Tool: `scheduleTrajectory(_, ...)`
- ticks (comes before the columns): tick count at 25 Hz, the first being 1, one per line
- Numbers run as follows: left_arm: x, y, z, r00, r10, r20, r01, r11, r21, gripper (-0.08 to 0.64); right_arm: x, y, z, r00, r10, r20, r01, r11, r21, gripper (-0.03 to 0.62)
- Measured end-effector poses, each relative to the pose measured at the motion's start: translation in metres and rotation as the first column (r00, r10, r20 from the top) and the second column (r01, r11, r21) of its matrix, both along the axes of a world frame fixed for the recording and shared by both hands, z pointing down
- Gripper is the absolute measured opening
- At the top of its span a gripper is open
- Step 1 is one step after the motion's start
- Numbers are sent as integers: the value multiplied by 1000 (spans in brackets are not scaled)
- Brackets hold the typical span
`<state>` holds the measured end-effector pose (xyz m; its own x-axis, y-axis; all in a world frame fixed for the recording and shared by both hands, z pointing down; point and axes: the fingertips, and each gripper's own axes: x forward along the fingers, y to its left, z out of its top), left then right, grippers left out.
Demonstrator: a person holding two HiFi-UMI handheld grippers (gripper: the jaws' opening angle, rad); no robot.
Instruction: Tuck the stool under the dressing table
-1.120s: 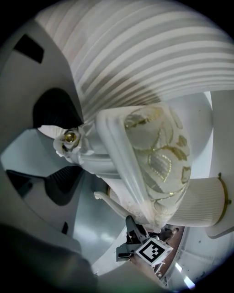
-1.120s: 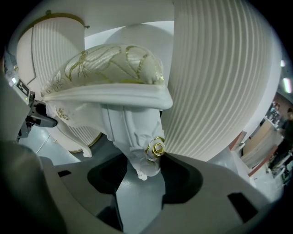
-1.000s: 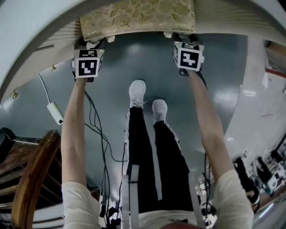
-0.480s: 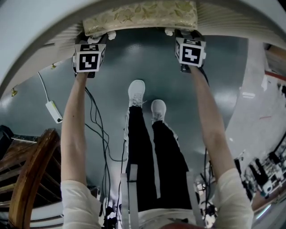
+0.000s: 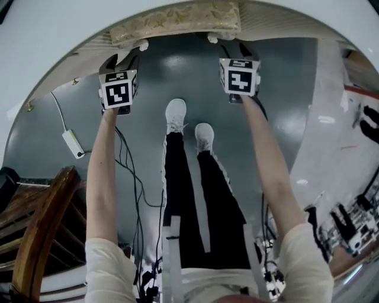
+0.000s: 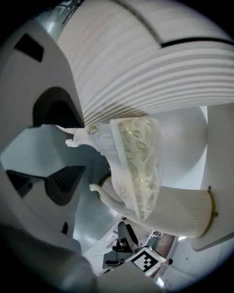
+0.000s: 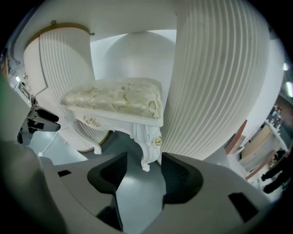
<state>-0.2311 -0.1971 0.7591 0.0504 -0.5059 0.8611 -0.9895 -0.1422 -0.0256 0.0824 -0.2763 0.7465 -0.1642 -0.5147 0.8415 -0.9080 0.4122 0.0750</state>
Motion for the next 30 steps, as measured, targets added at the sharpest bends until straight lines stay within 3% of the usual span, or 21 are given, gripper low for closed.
scheduleTrajectory(3,10,15,-35,997,-57,-56,60,997,41,255,-1,14,-35,1000,-17,22,17,1000,11,232)
scheduleTrajectory(7,30,28,-122,985,-125,-118,144,975,167,255,1,34,-100,996,-37,80,34,999,40,226)
scheduleTrajectory(12,105,62,-245,983,-110,-144,144,958,247,255,41,69,-214,985,-40,170,24,995,94,179)
scheduleTrajectory(16,170,101,-345,979,-90,-182,145,937,317,255,76,113,-309,964,-42,263,-3,986,165,179)
scheduleTrajectory(21,206,126,-431,968,-108,-227,193,896,399,223,94,156,-374,948,-80,309,29,986,165,176)
scheduleTrajectory(24,219,130,-464,945,-118,-304,243,877,415,174,100,168,-409,944,-91,319,32,983,183,177)
scheduleTrajectory(26,226,136,-486,935,-128,-330,273,853,444,142,104,177,-430,939,-112,326,42,976,216,166)
scheduleTrajectory(30,235,160,-537,964,-146,-224,251,780,573,33,115,204,-462,931,-146,336,57,963,262,125)
